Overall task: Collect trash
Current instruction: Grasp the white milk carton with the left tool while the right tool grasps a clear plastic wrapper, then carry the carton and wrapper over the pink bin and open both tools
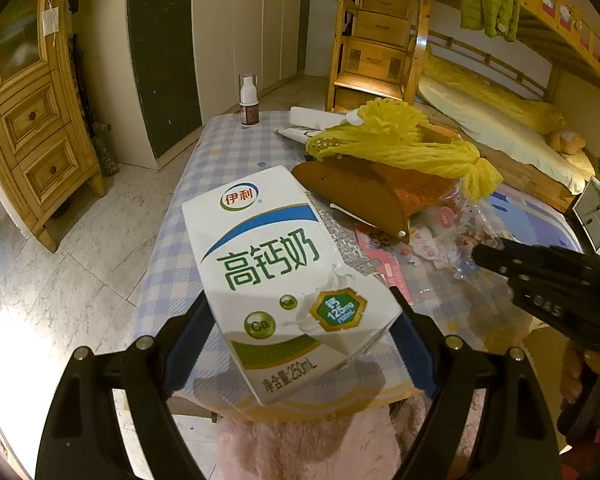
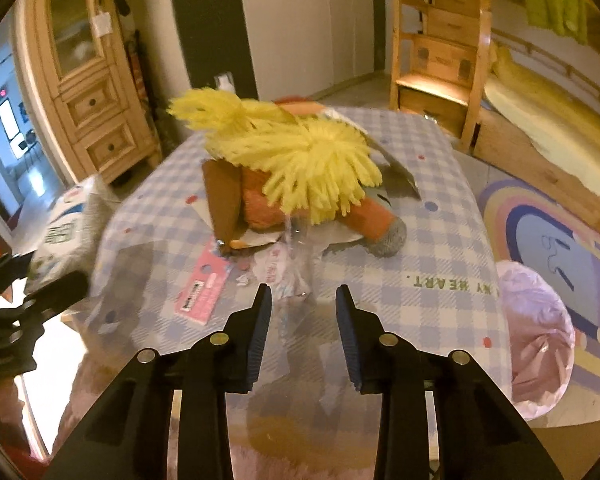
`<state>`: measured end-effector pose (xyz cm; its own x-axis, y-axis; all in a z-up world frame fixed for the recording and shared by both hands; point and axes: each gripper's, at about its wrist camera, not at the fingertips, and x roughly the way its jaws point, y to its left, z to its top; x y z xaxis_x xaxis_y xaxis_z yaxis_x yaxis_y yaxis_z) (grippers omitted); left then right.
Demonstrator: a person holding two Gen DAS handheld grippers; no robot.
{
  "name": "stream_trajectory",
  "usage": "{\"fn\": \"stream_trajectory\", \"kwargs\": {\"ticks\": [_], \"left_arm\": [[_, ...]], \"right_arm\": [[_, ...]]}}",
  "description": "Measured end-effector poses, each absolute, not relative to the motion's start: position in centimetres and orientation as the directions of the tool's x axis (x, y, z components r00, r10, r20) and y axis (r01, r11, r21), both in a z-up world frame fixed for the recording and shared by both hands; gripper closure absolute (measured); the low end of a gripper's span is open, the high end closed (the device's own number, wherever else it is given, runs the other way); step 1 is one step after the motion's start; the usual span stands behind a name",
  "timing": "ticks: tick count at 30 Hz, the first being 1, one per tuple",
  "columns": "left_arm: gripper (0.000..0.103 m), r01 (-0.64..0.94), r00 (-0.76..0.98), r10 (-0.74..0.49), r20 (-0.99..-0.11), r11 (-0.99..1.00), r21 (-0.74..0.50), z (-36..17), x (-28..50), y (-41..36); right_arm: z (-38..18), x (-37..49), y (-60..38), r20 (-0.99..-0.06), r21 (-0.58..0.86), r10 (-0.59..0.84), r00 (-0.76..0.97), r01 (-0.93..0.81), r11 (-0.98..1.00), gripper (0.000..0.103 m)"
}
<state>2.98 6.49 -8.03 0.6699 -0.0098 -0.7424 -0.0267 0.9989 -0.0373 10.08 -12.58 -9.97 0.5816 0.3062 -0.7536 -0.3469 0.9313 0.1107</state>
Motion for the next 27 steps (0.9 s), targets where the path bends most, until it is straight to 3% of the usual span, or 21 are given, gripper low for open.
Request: {"fn": "stream_trajectory", "kwargs": {"ticks": [1,4,14,27], "left_arm": [[0.021,-0.026,0.669,-0.01,-0.743,0.999,-0.037,-8.0,2.9,6.4],[0.021,-0.025,0.667,-0.009,-0.745,0.999,-0.034,-8.0,2.6,6.4],[0.021,0.052,0.683,-0.056,-0.729,0.998,-0.028,-7.0,1.4,4.0],[0.021,0.441,0.699,-0.301,-0.649,0.896,0.059,-5.3,4.3,-8.3]], "right_arm": [[-10.1,10.2,-12.8,-0.761,0.116,0.307,0.572,-0.345,0.931,0.084],[-9.6,9.4,-13.3,-0.763,0.14,0.321,0.56,-0.342,0.929,0.092],[-6.0,4.3,-17.3,-0.73,0.16,0.319,0.604,-0.302,0.94,0.093],[-4.1,2.8,-30.0,-0.655,0.135,0.061,0.753,0.038,0.99,0.093]]}}
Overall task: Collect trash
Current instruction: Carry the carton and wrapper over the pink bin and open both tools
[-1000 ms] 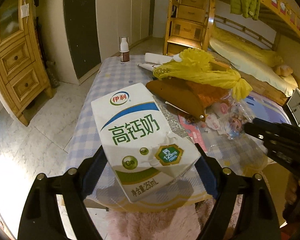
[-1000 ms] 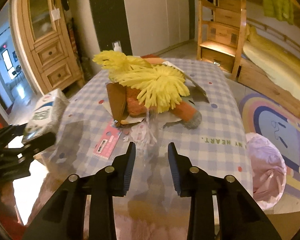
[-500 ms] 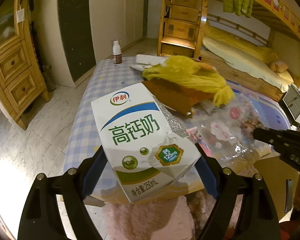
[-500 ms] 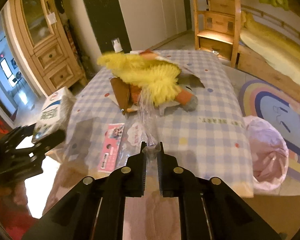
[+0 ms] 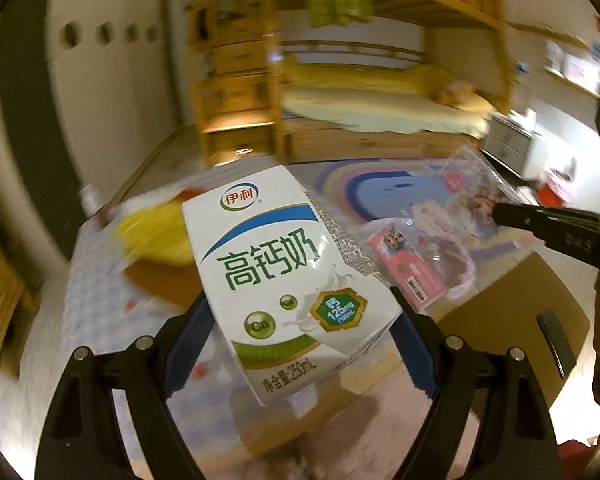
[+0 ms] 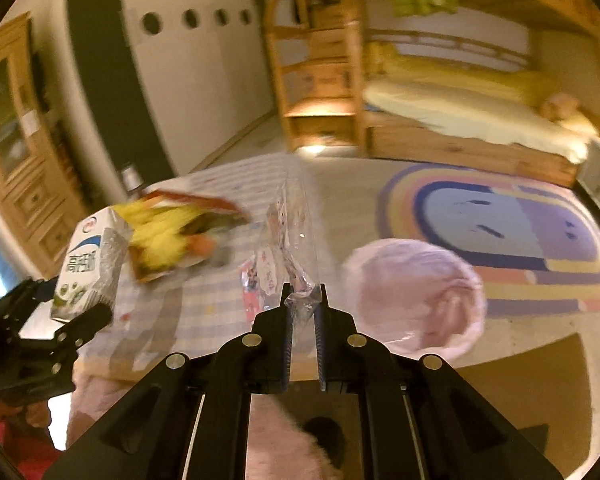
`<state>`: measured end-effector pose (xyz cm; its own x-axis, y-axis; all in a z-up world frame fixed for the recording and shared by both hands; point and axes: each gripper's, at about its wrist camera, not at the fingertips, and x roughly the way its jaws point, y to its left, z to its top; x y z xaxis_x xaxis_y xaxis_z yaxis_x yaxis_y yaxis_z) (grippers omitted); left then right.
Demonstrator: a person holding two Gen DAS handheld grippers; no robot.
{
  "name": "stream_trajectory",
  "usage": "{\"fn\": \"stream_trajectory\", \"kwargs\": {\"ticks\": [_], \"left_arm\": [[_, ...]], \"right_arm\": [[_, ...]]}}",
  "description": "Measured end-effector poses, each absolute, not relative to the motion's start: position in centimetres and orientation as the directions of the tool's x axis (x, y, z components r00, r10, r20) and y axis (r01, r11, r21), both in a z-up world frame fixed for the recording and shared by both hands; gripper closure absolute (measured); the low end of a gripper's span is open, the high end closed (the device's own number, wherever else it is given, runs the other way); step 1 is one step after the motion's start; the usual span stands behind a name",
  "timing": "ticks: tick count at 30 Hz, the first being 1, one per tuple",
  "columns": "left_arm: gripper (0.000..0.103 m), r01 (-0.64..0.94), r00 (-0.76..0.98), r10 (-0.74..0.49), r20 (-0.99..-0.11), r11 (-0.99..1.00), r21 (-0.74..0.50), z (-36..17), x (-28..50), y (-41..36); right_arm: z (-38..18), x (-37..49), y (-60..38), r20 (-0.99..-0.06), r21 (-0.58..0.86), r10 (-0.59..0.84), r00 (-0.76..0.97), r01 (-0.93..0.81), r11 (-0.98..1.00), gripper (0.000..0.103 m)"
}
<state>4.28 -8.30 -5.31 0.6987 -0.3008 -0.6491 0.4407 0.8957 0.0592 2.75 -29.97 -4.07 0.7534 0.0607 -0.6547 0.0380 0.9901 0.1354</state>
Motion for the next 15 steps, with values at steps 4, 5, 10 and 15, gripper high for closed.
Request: {"fn": "stream_trajectory", "kwargs": {"ticks": [4,5,10,15], "left_arm": [[0.021,0.527,0.674,-0.365,-0.643,0.847,0.071,-5.7,5.9,-12.4],[0.021,0.545,0.661,-0.385,-0.644,0.836,0.06,-5.9,6.7,-13.5],[0.021,0.598,0.604,-0.444,-0.662,0.801,0.008,-7.4,9.0,-17.8],[0.021,0.633,0.551,-0.467,-0.692,0.774,-0.018,-9.3,10.6,-21.2]], "right_arm": [[-5.3,3.3,-34.2,-0.667,0.108,-0.052,0.743,0.166,0.98,0.093],[-5.8,3.6,-35.3,-0.674,0.096,-0.084,0.734,0.2,0.975,0.093],[-8.2,5.7,-39.3,-0.699,0.044,-0.197,0.687,0.317,0.947,0.093],[-11.6,9.0,-41.6,-0.743,0.017,-0.233,0.627,0.365,0.931,0.089]]}}
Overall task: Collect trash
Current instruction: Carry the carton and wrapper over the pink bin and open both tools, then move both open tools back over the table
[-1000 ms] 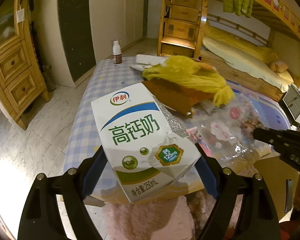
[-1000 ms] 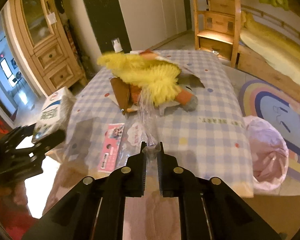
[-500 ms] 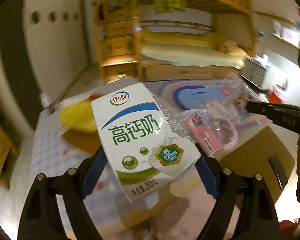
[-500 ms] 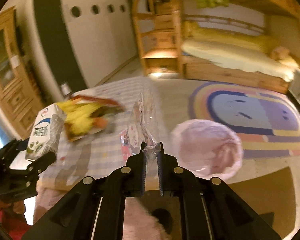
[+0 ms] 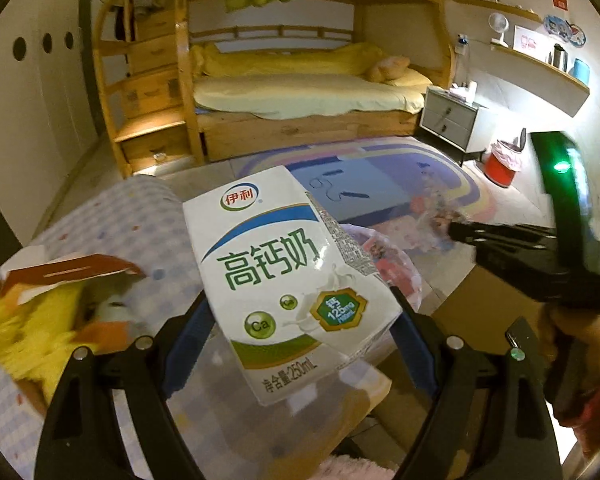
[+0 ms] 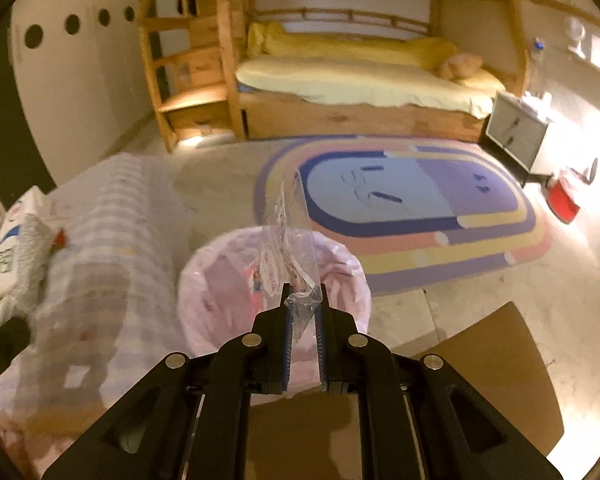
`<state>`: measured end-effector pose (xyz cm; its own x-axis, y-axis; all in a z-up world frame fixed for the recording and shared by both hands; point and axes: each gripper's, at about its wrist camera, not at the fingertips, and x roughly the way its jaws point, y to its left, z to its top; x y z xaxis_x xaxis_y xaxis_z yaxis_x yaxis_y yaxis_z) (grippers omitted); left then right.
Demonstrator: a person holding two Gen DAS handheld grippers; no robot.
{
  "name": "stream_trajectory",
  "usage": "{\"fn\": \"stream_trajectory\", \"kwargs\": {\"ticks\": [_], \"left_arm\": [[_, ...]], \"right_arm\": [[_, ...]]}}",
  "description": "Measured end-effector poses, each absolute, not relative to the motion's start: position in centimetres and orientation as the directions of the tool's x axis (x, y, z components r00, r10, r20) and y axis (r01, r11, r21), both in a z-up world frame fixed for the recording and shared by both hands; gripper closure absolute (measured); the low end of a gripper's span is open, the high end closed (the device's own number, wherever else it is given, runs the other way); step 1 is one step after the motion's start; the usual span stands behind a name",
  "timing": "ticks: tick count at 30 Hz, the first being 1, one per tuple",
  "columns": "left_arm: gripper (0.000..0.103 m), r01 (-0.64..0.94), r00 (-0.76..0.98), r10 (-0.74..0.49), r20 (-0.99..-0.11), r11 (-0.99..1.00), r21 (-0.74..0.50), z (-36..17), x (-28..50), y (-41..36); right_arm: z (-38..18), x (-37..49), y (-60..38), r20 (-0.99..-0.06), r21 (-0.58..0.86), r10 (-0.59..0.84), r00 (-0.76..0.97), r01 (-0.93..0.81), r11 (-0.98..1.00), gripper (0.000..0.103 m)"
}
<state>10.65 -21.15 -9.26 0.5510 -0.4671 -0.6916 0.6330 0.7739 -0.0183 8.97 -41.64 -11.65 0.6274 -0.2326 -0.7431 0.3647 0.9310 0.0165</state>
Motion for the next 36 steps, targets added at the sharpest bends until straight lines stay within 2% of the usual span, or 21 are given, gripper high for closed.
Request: {"fn": "stream_trajectory", "kwargs": {"ticks": [3,5,7,17,20,21,27,36], "left_arm": [[0.021,0.639,0.541,-0.469,-0.698,0.769,-0.022,-9.7,11.2,-22.1],[0.021,0.642,0.532,-0.469,-0.705,0.766,-0.025,-9.9,11.7,-22.8],[0.02,0.646,0.522,-0.466,-0.714,0.763,-0.025,-10.3,12.2,-23.4],[0.018,0.69,0.494,-0.491,-0.717,0.723,-0.019,-11.0,13.4,-27.8],[0.007,0.684,0.524,-0.493,-0.695,0.73,-0.001,-10.2,13.5,-28.5],[0.007,0.683,0.528,-0.496,-0.69,0.73,-0.003,-10.0,13.5,-28.5],[0.007,0.63,0.567,-0.459,-0.684,0.777,0.002,-8.7,13.1,-25.3],[0.007,0.489,0.679,-0.34,-0.651,0.87,0.056,-6.9,10.9,-18.0]], "right_arm": [[-13.3,10.3,-42.5,-0.763,0.024,-0.217,0.609,0.362,0.932,0.083],[-13.6,10.4,-42.7,-0.767,0.041,-0.203,0.608,0.362,0.931,0.065],[-13.5,10.2,-42.7,-0.761,0.049,-0.197,0.619,0.358,0.932,0.059],[-10.1,7.4,-45.2,-0.708,0.116,-0.213,0.673,0.41,0.905,0.056],[-8.9,6.4,-45.6,-0.687,0.121,-0.23,0.69,0.42,0.899,0.055],[-8.5,6.1,-45.7,-0.68,0.124,-0.233,0.695,0.422,0.898,0.055],[-6.9,5.0,-44.8,-0.656,0.137,-0.219,0.722,0.4,0.906,0.054],[-6.0,4.5,-39.3,-0.653,0.156,-0.111,0.749,0.277,0.948,0.054]]}}
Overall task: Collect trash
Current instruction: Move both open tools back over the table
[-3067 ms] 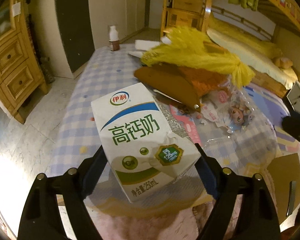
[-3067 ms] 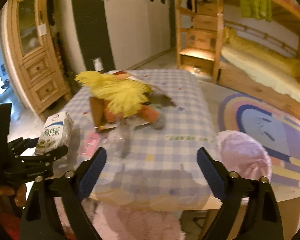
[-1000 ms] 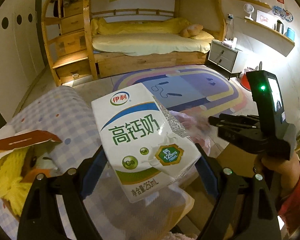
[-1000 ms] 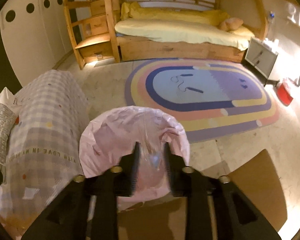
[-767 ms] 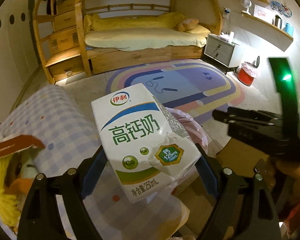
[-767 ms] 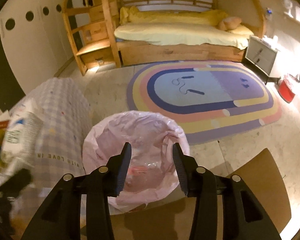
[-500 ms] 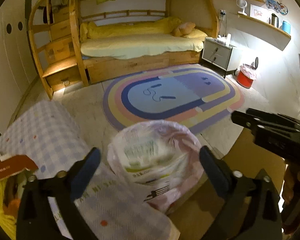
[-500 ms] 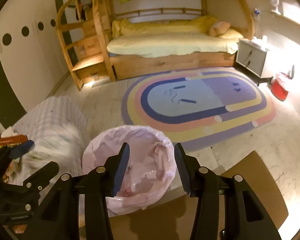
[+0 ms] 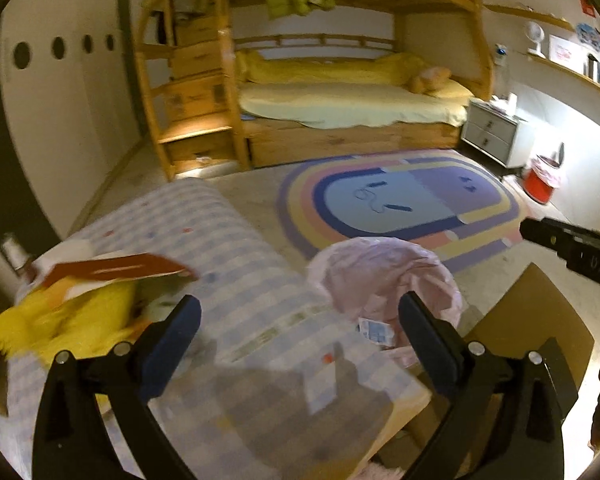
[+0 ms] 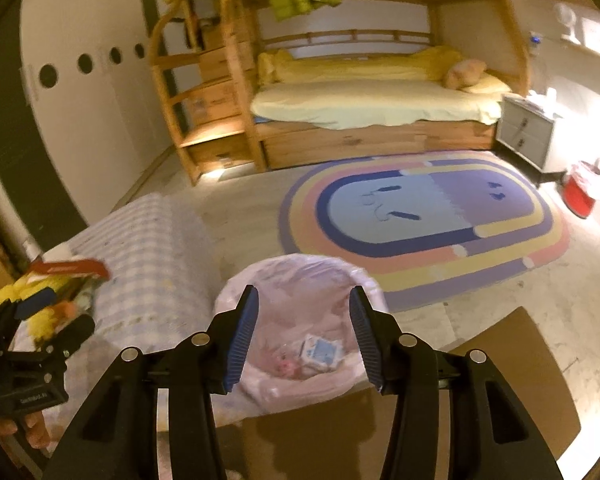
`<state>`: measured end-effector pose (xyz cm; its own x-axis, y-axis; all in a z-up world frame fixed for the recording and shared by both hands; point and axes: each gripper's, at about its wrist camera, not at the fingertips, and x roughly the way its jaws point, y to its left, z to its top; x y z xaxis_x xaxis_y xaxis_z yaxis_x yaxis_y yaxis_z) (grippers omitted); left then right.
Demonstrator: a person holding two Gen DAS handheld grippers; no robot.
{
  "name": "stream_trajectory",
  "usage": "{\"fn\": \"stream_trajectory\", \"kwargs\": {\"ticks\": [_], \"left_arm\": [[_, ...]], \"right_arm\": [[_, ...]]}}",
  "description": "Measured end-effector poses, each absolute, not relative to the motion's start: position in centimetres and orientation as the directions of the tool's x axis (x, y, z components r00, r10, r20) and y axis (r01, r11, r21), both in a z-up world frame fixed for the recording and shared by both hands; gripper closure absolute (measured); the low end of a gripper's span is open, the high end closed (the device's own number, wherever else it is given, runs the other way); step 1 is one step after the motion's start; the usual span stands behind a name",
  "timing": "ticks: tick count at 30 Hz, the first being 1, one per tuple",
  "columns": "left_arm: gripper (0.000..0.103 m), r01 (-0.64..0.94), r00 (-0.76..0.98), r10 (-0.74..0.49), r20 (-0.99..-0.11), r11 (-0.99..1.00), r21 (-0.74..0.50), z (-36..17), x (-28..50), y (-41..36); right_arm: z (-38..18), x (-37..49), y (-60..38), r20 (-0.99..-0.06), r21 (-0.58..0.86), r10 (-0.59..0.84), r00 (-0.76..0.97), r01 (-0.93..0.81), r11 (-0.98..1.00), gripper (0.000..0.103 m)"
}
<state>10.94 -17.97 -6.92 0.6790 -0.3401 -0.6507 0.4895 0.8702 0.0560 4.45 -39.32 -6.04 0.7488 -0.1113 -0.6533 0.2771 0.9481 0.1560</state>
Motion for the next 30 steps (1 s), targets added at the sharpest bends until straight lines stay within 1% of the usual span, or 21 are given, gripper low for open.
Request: {"fn": "stream_trajectory", "kwargs": {"ticks": [7,10,13,18,24,30], "left_arm": [[0.007,0.402,0.729,-0.293,-0.618,0.915,0.041,-4.7,8.7,-12.1],[0.007,0.34,0.748,-0.243,-0.618,0.939,0.043,-4.3,8.1,-8.9],[0.007,0.28,0.751,-0.202,-0.629,0.96,0.026,-4.3,7.6,-5.8],[0.007,0.168,0.753,-0.114,-0.648,0.986,0.022,-4.7,6.5,-0.7],[0.007,0.075,0.756,-0.041,-0.654,0.997,0.025,-4.9,5.7,3.4],[0.007,0.017,0.755,0.001,-0.656,1.0,0.021,-5.2,7.1,6.1]], "right_arm": [[-4.8,4.7,-33.3,-0.648,0.156,0.0,0.762,0.133,0.979,0.054],[-4.2,5.0,-30.7,-0.646,0.149,0.051,0.761,0.061,0.987,0.054],[-3.7,5.1,-28.0,-0.645,0.137,0.093,0.759,-0.005,0.991,0.048],[-3.3,5.7,-23.7,-0.649,0.107,0.156,0.744,-0.113,0.988,0.046],[-3.3,7.6,-19.3,-0.652,0.053,0.2,0.731,-0.219,0.974,0.045],[-3.8,11.2,-17.6,-0.667,0.017,0.195,0.719,-0.247,0.969,0.045]]}}
